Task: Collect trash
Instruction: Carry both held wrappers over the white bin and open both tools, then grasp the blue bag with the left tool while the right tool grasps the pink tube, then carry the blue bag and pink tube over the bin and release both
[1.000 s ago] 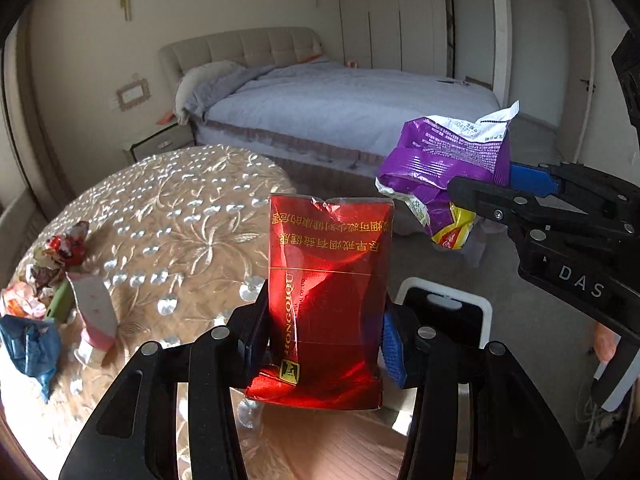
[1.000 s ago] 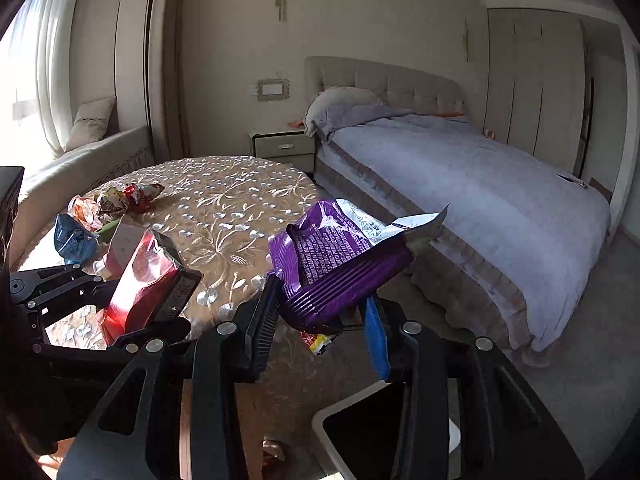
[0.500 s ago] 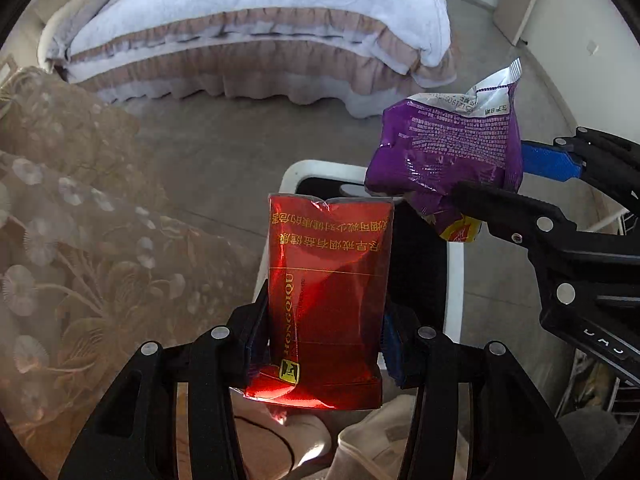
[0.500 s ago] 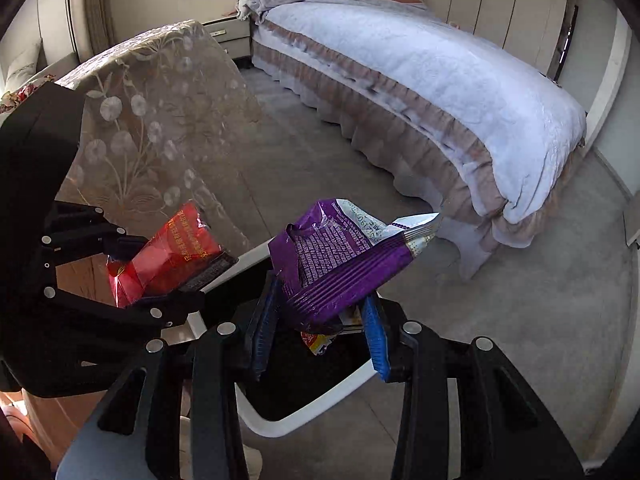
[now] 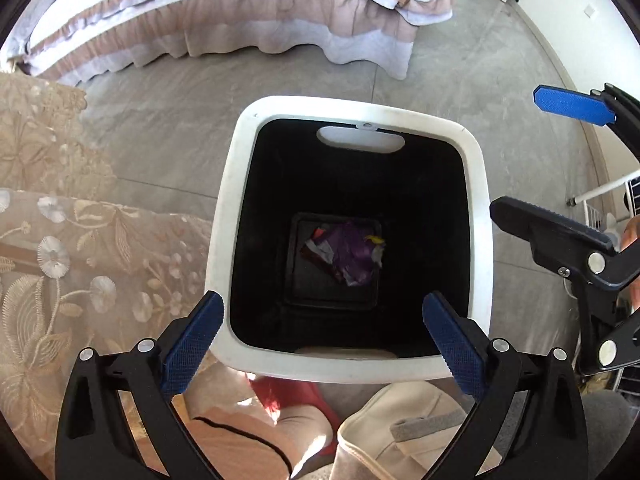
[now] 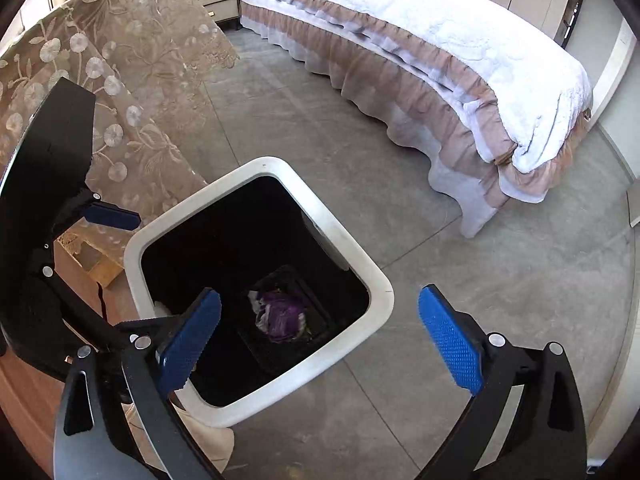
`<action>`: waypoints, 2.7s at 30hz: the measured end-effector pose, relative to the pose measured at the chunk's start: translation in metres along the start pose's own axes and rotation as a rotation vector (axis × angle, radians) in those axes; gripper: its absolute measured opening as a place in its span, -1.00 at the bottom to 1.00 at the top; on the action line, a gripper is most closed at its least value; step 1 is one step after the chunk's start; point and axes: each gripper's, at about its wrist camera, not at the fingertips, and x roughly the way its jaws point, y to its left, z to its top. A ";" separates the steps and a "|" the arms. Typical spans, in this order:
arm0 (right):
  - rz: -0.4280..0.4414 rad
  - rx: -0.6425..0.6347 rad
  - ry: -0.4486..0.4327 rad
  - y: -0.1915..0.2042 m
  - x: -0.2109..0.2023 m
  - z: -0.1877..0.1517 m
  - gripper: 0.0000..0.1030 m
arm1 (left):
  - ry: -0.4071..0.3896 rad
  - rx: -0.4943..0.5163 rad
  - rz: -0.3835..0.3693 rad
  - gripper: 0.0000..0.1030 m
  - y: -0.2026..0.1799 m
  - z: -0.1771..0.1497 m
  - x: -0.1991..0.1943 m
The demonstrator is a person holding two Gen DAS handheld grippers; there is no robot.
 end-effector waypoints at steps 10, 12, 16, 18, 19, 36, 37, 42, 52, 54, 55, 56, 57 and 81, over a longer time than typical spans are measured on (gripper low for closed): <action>0.008 -0.013 -0.190 0.011 -0.063 0.029 0.91 | -0.176 0.005 0.155 0.90 0.000 -0.004 -0.088; 0.020 -0.028 -0.253 0.018 -0.087 0.037 0.91 | -0.227 -0.011 0.188 0.90 0.001 -0.008 -0.114; 0.031 -0.058 -0.373 0.034 -0.132 0.054 0.91 | -0.323 -0.058 0.267 0.90 0.007 -0.024 -0.168; 0.049 -0.057 -0.419 0.043 -0.152 0.063 0.91 | -0.363 -0.105 0.318 0.90 0.015 -0.034 -0.192; 0.069 -0.057 -0.444 0.049 -0.161 0.067 0.91 | -0.386 -0.132 0.333 0.90 0.020 -0.040 -0.204; 0.351 -0.198 -0.651 0.228 -0.239 0.118 0.91 | -0.594 -0.604 0.713 0.90 0.140 -0.209 -0.347; 0.363 -0.212 -0.650 0.240 -0.240 0.119 0.91 | -0.598 -0.621 0.729 0.90 0.147 -0.221 -0.351; 0.408 -0.277 -0.625 0.297 -0.238 0.122 0.91 | -0.559 -0.685 0.790 0.90 0.196 -0.265 -0.361; 0.349 -0.435 -0.454 0.383 -0.189 0.122 0.91 | -0.494 -0.685 0.677 0.90 0.273 -0.295 -0.327; 0.326 -0.480 -0.412 0.395 -0.179 0.123 0.91 | -0.468 -0.658 0.667 0.90 0.282 -0.291 -0.317; 0.321 -0.498 -0.399 0.400 -0.176 0.124 0.91 | -0.453 -0.664 0.653 0.90 0.288 -0.289 -0.314; 0.314 -0.511 -0.391 0.405 -0.174 0.125 0.91 | -0.443 -0.670 0.636 0.90 0.295 -0.286 -0.311; 0.306 -0.523 -0.384 0.411 -0.171 0.127 0.91 | -0.432 -0.674 0.619 0.90 0.300 -0.284 -0.308; 0.293 -0.371 -0.527 0.322 -0.224 0.145 -0.18 | -0.612 -0.622 0.566 0.52 0.209 -0.253 -0.364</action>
